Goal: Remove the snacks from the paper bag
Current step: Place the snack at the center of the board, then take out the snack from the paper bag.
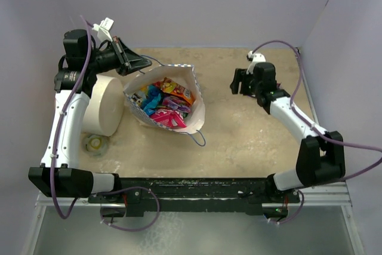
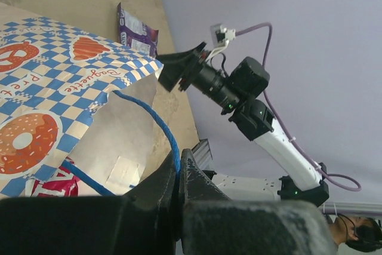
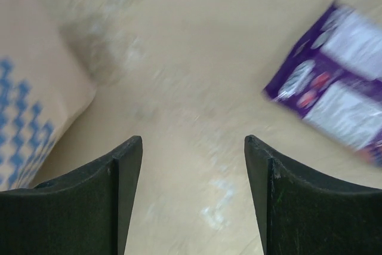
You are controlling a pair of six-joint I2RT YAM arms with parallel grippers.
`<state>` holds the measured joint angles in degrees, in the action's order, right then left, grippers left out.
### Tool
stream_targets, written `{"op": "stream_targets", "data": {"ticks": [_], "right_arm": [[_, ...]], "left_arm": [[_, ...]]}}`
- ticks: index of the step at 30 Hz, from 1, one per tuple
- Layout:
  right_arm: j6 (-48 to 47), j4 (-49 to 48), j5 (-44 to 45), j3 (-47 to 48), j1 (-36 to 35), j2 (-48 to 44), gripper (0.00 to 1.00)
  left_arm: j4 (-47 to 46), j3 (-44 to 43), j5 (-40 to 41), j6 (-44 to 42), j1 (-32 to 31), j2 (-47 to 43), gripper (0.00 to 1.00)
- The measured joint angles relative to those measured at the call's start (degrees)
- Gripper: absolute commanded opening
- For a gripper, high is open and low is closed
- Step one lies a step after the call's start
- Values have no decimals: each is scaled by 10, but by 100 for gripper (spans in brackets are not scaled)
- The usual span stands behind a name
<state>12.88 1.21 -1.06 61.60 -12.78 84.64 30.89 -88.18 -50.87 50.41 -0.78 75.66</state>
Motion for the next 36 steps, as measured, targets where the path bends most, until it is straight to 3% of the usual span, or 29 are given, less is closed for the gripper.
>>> {"op": "stream_targets", "data": {"ticks": [4, 7, 13, 20, 28, 36], "right_arm": [[23, -10, -71, -82, -38, -44, 71], [29, -7, -107, -85, -90, -57, 70], [-5, 14, -136, 3, -160, -109, 61], [-77, -37, -152, 40, -244, -190, 59], [-137, -53, -116, 96, -360, -58, 58], [-234, -28, 92, 165, -398, 110, 58]], "left_arm": [[0, 8, -6, 0, 0, -4, 0], [0, 10, -10, 1, 0, -5, 0], [0, 10, -19, 5, 0, -6, 0], [-4, 10, -28, 11, 0, -6, 0], [-11, 10, -28, 22, 0, -6, 0], [-17, 14, -27, 31, 0, -16, 0]]}}
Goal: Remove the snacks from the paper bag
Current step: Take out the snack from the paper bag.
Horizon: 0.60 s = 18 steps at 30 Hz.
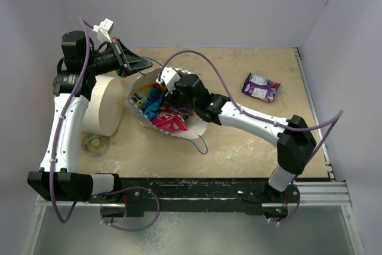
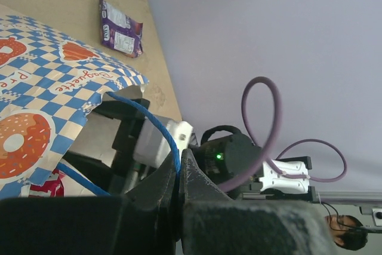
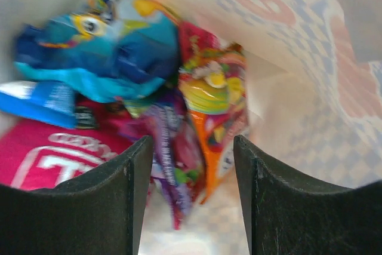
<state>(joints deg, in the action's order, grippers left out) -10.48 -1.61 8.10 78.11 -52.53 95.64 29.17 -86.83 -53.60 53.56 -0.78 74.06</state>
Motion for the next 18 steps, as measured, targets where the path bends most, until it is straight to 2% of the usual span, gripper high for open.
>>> {"op": "stream_targets", "data": {"ticks": [7, 13, 18], "right_arm": [[-81, -4, 98, 0, 3, 32, 55], [-107, -24, 122, 0, 3, 58, 57], [-115, -42, 130, -9, 3, 83, 62]], "left_arm": [[0, 0, 0, 1, 0, -7, 0], [0, 0, -2, 0, 0, -7, 0], [0, 0, -2, 0, 0, -7, 0]]}}
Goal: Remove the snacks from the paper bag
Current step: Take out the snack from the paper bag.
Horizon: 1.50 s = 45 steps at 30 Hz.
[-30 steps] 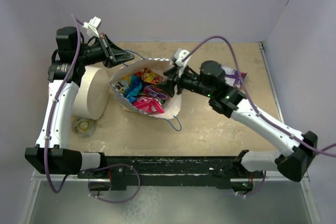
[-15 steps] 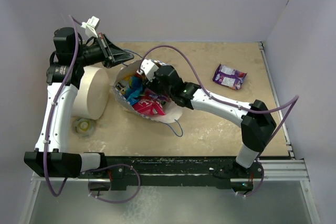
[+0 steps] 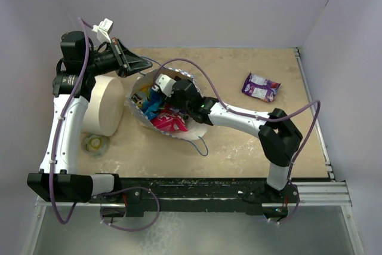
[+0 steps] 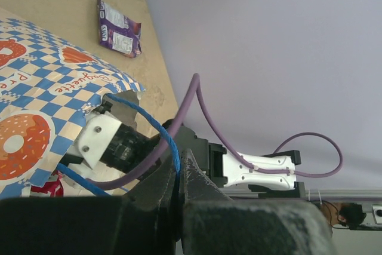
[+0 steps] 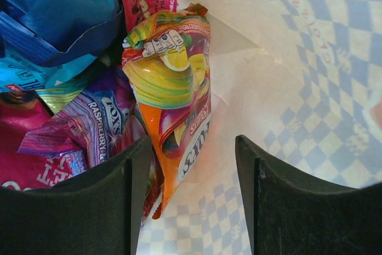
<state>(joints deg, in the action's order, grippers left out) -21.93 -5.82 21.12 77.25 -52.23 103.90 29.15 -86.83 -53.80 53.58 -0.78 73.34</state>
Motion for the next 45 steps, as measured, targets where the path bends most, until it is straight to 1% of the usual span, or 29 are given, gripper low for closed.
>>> {"op": "stream_targets", "data": {"ticks": [2, 9, 13, 16, 18, 21, 23, 25, 26, 27, 28, 32, 35, 40, 45], "right_arm": [[-3, -9, 6, -1, 0, 12, 64], [-20, -31, 47, -1, 0, 69, 64], [-28, -52, 78, 6, 2, 95, 63], [-30, -66, 80, 24, 6, 113, 60], [-33, -75, 80, 37, 7, 127, 55], [-40, -84, 81, 56, 9, 148, 46], [-43, -85, 79, 61, 9, 156, 35], [-46, -83, 76, 61, 9, 156, 18], [-48, -83, 73, 61, 9, 156, 12], [-46, -81, 66, 61, 9, 154, 8], [-44, -77, 59, 61, 9, 153, 7], [-29, -52, 33, 61, 8, 136, 4], [-13, -22, 19, 61, 3, 106, 1], [35, 31, -24, 61, -12, 21, 0], [89, 70, -94, 40, -21, -88, 0]], "left_arm": [[0, 0, 0, 0, 0, 0, 0], [0, 0, 0, 0, 0, -1, 0], [0, 1, 1, -1, 0, -3, 0], [1, 1, 1, -2, 0, -3, 0], [1, 1, 2, -2, 0, -3, 0], [4, 1, 4, -4, 0, -3, 0], [7, 1, 5, -7, 0, -3, 0], [8, 1, 4, -7, 0, -3, 0], [9, 1, 4, -7, 0, -3, 0], [9, 1, 4, -7, 0, -3, 0], [10, 1, 4, -7, 0, -3, 0], [10, 1, 3, -6, 0, -3, 0], [10, 1, 2, -6, 0, -3, 0], [9, 1, 2, -6, 0, -3, 0], [9, 3, 6, -6, 0, -3, 0]]}}
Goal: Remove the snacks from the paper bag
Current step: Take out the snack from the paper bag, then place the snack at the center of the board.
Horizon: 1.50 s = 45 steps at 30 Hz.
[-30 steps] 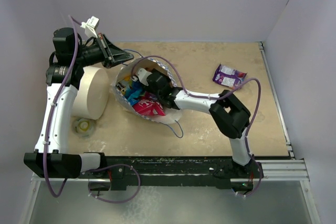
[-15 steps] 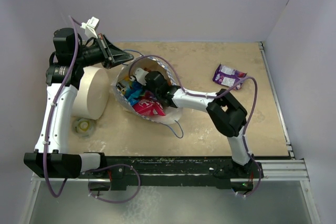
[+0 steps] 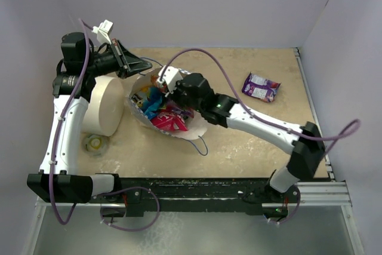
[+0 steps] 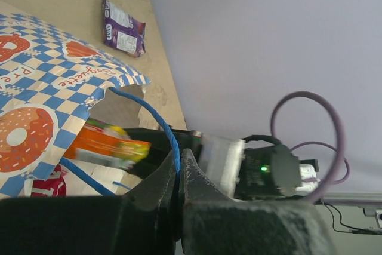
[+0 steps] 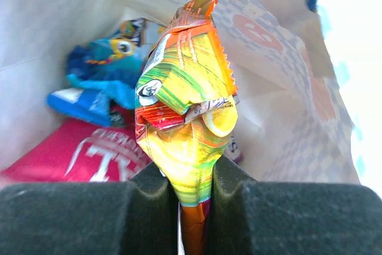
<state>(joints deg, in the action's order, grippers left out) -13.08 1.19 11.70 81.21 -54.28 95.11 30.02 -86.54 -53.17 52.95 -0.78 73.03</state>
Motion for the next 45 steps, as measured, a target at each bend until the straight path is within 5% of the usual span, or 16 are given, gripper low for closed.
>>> {"op": "stream_targets", "data": {"ticks": [10, 18, 24, 32, 38, 45], "right_arm": [[28, 67, -132, -113, -1, -250, 0], [41, -37, 71, -157, 28, -369, 0], [180, -43, 81, -123, 254, -285, 0], [382, 3, -225, -93, 529, -81, 0], [476, -20, -451, -83, 640, 54, 0], [490, -11, -511, -65, 676, 103, 0]], "left_arm": [[-3, 28, 23, 0, 0, -1, 0], [5, 28, 26, -3, 0, -1, 0], [15, 28, 26, -11, 0, -1, 0], [26, 28, 26, -16, 0, -3, 0], [40, 22, 26, -26, 0, -4, 0], [55, 4, 26, -40, 0, -4, 0]]}}
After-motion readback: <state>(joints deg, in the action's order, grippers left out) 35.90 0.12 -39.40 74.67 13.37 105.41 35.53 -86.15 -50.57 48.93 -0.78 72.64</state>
